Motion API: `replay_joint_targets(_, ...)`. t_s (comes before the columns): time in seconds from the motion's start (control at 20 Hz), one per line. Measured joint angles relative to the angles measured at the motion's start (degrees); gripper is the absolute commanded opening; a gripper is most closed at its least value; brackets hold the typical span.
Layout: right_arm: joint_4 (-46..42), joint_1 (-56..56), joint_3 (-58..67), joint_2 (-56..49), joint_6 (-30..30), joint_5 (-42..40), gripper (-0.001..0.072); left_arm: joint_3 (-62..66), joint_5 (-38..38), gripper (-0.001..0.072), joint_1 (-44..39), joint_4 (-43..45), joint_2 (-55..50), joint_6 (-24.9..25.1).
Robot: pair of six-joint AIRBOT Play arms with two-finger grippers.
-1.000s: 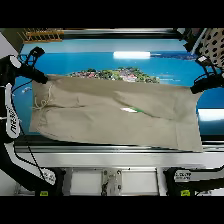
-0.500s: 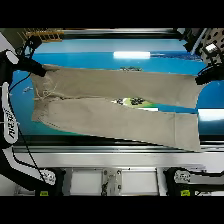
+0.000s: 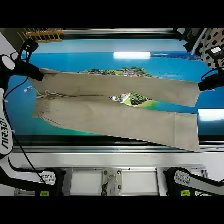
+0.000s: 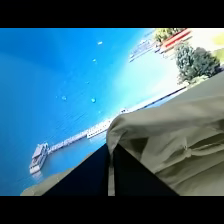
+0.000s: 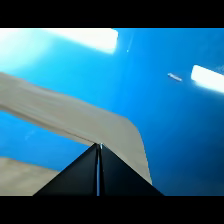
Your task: Fold the clothes and pants, and hang the long-sleeved shirts on hangers.
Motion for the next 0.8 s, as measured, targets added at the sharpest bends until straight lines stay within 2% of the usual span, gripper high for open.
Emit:
replay_joint_targets(0.3, -1.14, 0.0, -12.61, 12.22, 1.22, 5.66, -0.0001, -18.01, 6.91, 0.0004, 2.97, 0.13, 12.24, 2.43)
replay_joint_targets(0.8, -1.97, 0.0, -28.63, 28.57, 3.45, 20.11, -0.0001, -40.0, 10.56, 0.0005, 5.09, 0.15, 28.44, 8.61)
